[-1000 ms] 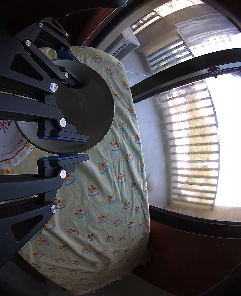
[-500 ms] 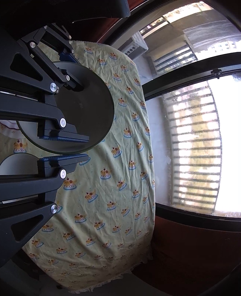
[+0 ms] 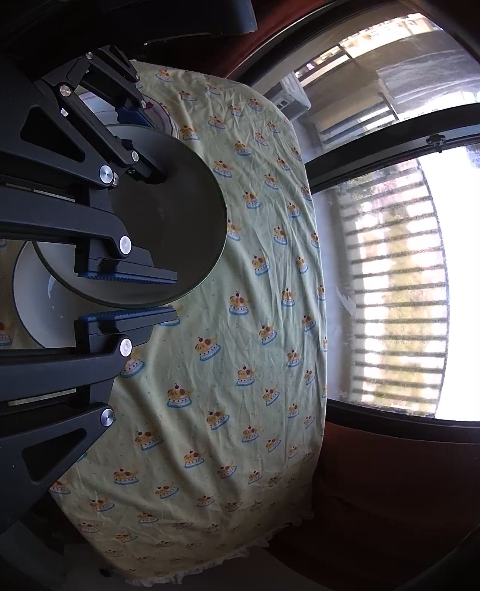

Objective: Organize plates and bowls
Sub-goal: 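Lift the bowl with both grippers and carry it over the other white bowl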

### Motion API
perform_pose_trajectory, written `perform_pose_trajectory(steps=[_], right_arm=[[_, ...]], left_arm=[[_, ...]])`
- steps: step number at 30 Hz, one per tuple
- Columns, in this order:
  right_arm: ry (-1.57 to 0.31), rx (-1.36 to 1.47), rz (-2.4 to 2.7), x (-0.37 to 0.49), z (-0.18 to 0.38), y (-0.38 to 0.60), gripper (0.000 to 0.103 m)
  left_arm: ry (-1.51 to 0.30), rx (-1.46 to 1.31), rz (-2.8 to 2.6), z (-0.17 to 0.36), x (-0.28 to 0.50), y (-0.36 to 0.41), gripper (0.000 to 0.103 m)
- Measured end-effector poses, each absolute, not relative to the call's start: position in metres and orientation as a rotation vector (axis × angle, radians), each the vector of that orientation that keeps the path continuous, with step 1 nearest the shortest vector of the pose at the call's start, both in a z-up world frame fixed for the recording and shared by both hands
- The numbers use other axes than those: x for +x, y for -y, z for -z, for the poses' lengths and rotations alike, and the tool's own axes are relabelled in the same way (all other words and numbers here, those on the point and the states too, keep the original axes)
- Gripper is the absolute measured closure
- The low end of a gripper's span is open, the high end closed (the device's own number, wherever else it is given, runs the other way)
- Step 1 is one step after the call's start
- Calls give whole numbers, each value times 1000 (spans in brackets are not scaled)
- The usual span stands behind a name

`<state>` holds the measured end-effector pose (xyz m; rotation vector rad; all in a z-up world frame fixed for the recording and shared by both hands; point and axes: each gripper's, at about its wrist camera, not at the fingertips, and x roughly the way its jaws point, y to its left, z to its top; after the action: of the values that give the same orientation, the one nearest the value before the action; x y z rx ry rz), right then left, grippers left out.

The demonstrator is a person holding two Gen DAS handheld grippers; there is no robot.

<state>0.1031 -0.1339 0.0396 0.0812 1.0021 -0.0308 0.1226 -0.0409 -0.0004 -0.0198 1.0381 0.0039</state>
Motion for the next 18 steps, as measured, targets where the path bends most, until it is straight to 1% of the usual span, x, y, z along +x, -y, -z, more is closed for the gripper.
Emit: perform_pose_trajectory(steps=[18], right_arm=[[-1113, 65, -11, 82, 6, 172, 87]], left_arm=[[-1141, 3, -27, 40, 101, 75, 80]])
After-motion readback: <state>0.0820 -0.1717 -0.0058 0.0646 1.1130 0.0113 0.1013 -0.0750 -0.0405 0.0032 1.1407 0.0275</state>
